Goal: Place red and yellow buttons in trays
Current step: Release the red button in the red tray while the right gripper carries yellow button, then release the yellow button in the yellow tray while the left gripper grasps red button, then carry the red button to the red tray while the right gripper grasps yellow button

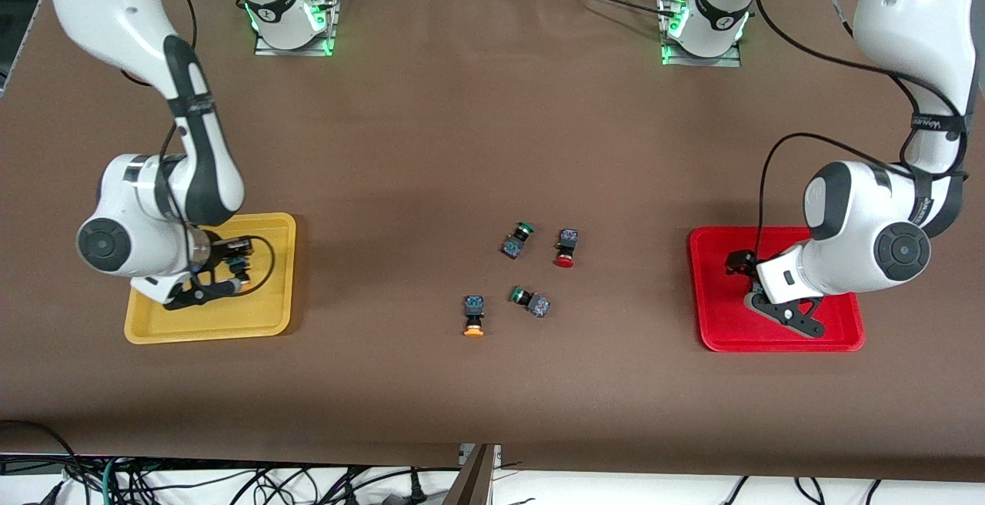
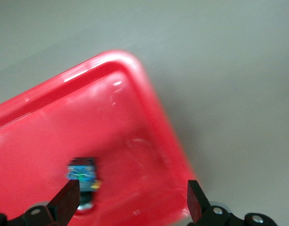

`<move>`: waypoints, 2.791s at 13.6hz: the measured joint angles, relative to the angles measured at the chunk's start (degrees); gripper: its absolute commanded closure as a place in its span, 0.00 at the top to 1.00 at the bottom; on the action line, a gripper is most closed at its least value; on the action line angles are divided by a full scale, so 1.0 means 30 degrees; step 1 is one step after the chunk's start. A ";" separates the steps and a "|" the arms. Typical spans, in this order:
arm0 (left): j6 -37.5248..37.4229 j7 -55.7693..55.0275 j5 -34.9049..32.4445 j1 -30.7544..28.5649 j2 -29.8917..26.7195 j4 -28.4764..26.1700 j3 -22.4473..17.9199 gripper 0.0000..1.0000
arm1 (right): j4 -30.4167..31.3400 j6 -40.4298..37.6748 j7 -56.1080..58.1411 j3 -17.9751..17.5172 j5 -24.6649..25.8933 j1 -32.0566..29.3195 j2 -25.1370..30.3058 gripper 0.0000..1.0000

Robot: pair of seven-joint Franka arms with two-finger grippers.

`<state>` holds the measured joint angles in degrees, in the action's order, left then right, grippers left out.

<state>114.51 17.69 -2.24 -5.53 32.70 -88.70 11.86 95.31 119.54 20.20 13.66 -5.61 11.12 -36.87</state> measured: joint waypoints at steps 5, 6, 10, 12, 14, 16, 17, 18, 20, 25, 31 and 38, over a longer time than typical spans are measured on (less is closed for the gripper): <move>0.0206 -0.7646 0.0002 0.2749 0.0823 0.0268 0.2241 1.00 | -0.0608 0.0391 0.0127 -0.0238 -0.1094 0.0093 -0.0723 0.91; 0.1163 -0.9152 -0.0004 0.3795 0.1385 0.0185 0.2210 1.00 | -0.1055 -0.0200 0.0124 -0.0250 -0.1313 0.0177 -0.0667 0.99; 0.3418 -1.3459 -0.2190 0.6281 0.3479 0.0078 0.2132 1.00 | -0.3122 -0.2153 -0.1338 -0.1269 -0.3210 0.0566 -0.0279 1.00; 0.3660 -1.4567 -0.3177 0.6787 0.3990 0.0078 0.2124 1.00 | -0.3538 -0.1215 -0.4000 -0.2657 -0.3516 0.1392 -0.0362 1.00; 0.3785 -1.5281 -0.3624 0.7166 0.4232 0.0079 0.2123 1.00 | -0.3905 0.0296 -0.6691 -0.3093 -0.3517 0.3295 -0.0624 1.00; 0.3910 -1.5463 -0.3896 0.7318 0.4377 0.0078 0.2107 0.77 | -0.4369 0.1561 -0.8941 -0.3116 -0.3517 0.4897 -0.1090 1.00; 0.4155 -1.5471 -0.3964 0.7325 0.4498 0.0075 0.2097 0.49 | -0.4535 0.2397 -0.9982 -0.3123 -0.3518 0.5505 -0.1381 1.00; 0.4313 -1.5477 -0.3988 0.7325 0.4636 0.0063 0.2076 0.23 | -0.4597 0.3504 -1.1023 -0.3124 -0.3518 0.6052 -0.1752 1.00; 0.4465 -1.5602 -0.3990 0.7322 0.4798 0.0060 0.2034 0.00 | -0.4628 0.6185 -1.2715 -0.3124 -0.3518 0.6968 -0.2760 1.00; 0.4317 -1.6243 -0.3991 0.7192 0.4692 0.0199 0.1991 0.00 | -0.5120 1.1028 -1.5793 -0.3123 -0.3518 0.8421 -0.5332 1.00; -0.0243 -1.5766 -0.4068 0.4888 0.1445 0.0799 0.1807 0.00 | -0.7833 1.1556 -1.6259 -0.3103 -0.3411 0.8718 -0.6767 1.00; -0.1406 -0.7882 -0.4084 -0.0510 0.0179 0.0636 0.1744 0.00 | -0.9178 1.2983 -1.6255 -0.3033 -0.2046 0.9088 -0.8597 0.71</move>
<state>110.29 -5.95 -14.49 -7.06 33.24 -86.79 17.09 67.77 158.49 -28.56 4.56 -11.74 38.39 -62.66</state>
